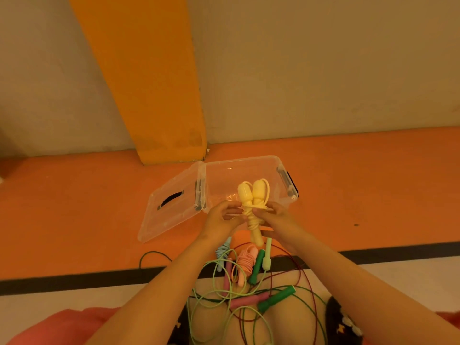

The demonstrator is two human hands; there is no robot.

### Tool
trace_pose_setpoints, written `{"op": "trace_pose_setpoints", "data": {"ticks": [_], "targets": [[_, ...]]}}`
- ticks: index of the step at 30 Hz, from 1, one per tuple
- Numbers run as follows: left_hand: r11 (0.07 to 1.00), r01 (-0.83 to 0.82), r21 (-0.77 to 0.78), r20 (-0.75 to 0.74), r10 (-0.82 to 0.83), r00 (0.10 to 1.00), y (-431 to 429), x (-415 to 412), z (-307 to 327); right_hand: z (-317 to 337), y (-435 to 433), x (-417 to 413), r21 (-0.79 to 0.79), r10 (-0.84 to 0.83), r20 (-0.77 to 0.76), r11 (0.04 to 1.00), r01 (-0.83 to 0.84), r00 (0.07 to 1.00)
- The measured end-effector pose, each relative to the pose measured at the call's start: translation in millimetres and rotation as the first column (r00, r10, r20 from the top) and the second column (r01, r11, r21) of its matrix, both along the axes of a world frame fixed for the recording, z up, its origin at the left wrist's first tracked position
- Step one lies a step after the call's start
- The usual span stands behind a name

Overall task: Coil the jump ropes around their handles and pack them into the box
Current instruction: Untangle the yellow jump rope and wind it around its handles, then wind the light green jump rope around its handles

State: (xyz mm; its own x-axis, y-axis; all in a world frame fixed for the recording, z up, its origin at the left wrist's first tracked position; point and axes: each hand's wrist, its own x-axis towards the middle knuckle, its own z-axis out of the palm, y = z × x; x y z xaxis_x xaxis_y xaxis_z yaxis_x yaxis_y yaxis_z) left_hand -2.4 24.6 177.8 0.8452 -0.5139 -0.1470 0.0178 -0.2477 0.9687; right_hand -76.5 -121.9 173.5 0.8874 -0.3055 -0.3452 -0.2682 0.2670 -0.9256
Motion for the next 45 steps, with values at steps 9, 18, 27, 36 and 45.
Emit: {"op": "trace_pose_setpoints", "data": {"ticks": [9, 18, 27, 36, 45], "targets": [[0.985, 0.002, 0.173, -0.215, 0.035, 0.976, 7.4, 8.2, -115.1, -101.6, 13.4, 12.1, 0.032, -0.006, -0.266, 0.999, 0.015, 0.964], [0.972, 0.052, 0.23, -0.249, 0.007, 0.969, -10.1, 37.7, -205.4, -184.1, 4.6, 41.7, 0.05, -0.098, -0.32, 0.992, 0.119, 0.942], [0.956, 0.131, 0.264, -0.182, -0.084, 0.98, -40.4, 59.3, -255.6, -245.1, -14.7, 72.3, 0.005, -0.057, -0.372, 0.998, 0.063, 0.926], [0.92, -0.146, 0.364, 0.024, 0.148, 0.989, -32.0, 48.2, -269.3, -258.2, -41.6, 61.2, -0.055, -0.111, -0.386, 0.994, 0.097, 0.916], [0.897, 0.033, 0.44, -0.09, 0.008, 0.996, -20.2, -9.2, -280.5, -270.8, -50.7, 4.6, -0.255, -0.134, -0.512, 0.967, -0.002, 0.848]]}}
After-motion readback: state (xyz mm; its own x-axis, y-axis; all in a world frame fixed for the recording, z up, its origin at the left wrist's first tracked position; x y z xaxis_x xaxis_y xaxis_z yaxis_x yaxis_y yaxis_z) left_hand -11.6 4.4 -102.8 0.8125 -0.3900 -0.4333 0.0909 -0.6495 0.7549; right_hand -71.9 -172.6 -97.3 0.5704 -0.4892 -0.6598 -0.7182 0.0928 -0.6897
